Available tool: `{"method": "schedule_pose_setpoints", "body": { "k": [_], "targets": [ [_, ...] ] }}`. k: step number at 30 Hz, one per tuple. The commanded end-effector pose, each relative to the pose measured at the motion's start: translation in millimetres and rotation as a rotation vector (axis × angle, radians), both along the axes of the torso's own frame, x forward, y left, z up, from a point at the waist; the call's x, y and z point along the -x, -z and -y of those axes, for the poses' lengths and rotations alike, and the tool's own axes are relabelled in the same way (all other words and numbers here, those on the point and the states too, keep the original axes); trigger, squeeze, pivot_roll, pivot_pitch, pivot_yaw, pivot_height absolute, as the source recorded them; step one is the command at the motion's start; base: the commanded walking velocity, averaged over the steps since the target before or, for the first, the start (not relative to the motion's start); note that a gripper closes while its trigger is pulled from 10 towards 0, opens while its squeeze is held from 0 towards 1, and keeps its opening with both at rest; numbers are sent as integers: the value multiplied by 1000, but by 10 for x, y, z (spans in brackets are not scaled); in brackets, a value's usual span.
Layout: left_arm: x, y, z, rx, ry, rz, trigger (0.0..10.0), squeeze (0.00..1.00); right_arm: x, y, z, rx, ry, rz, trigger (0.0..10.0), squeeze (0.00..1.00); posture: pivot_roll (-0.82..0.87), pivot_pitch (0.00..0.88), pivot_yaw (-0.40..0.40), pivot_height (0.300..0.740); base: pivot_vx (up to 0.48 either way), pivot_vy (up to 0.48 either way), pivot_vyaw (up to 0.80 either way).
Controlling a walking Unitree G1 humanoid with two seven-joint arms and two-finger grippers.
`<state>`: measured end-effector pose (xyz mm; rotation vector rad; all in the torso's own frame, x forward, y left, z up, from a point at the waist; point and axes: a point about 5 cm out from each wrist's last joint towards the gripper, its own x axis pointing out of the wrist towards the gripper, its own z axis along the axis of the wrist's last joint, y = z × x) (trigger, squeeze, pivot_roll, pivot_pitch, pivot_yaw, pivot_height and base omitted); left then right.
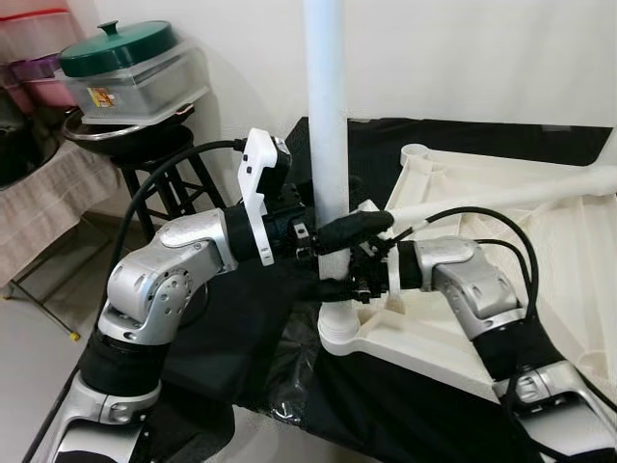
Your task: Building children table
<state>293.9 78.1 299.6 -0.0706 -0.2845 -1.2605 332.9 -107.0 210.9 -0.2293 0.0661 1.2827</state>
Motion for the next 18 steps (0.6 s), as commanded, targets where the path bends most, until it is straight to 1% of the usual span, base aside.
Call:
{"method": "schedule_pose_setpoints", "body": {
  "k": [1, 2, 3, 4, 6, 7, 8, 9, 10, 11, 18],
  "targets": [
    [16, -50, 1, 11, 6, 21, 10000, 0, -16, 121, 11, 34, 134, -28, 0, 0, 30, 56, 23, 740, 0, 0, 0],
    [16, -50, 1, 11, 6, 21, 10000, 0, -16, 121, 11, 34, 134, -28, 0, 0, 30, 56, 23, 740, 0, 0, 0],
    [1, -87, -42, 40, -25, 17, 10000, 0, 82, 284, -128, 5, 330, -58, 0, 0, 41, 55, 0, 740, 0, 0, 0],
    [-2, -110, -91, 61, -49, 13, 10000, 0, 289, 496, -276, -44, 603, -113, 0, 0, 48, 60, 0, 740, 0, 0, 0],
    [-2, -110, -91, 61, -49, 13, 10000, 0, 289, 496, -276, -44, 603, -113, 0, 0, 48, 60, 0, 740, 0, 0, 0],
    [-8, -118, -139, 74, -74, 7, 10000, 0, 527, 664, -384, -68, 765, -192, 0, 0, 64, 70, 12, 740, 0, 0, 0],
    [-8, -118, -139, 74, -74, 7, 10000, 0, 527, 664, -384, -68, 765, -192, 0, 0, 64, 70, 12, 740, 0, 0, 0],
    [-11, -110, -181, 88, -89, -5, 10000, 0, 629, 696, -405, -74, 862, -196, 0, 0, 42, 49, 35, 740, 0, 0, 0],
    [-11, -110, -181, 88, -89, -5, 10000, 0, 629, 696, -405, -74, 862, -196, 0, 0, 42, 49, 35, 740, 0, 0, 0],
    [-12, -90, -201, 89, -95, -11, 10000, 0, 663, 713, -424, -72, 871, -192, 0, 0, 40, 46, 30, 740, 0, 0, 0],
    [-17, -68, -201, 90, -97, -15, 10000, 0, 632, 723, -435, -64, 849, -170, 0, 0, 36, 39, 34, 740, 0, 0, 0]
  ]
}}
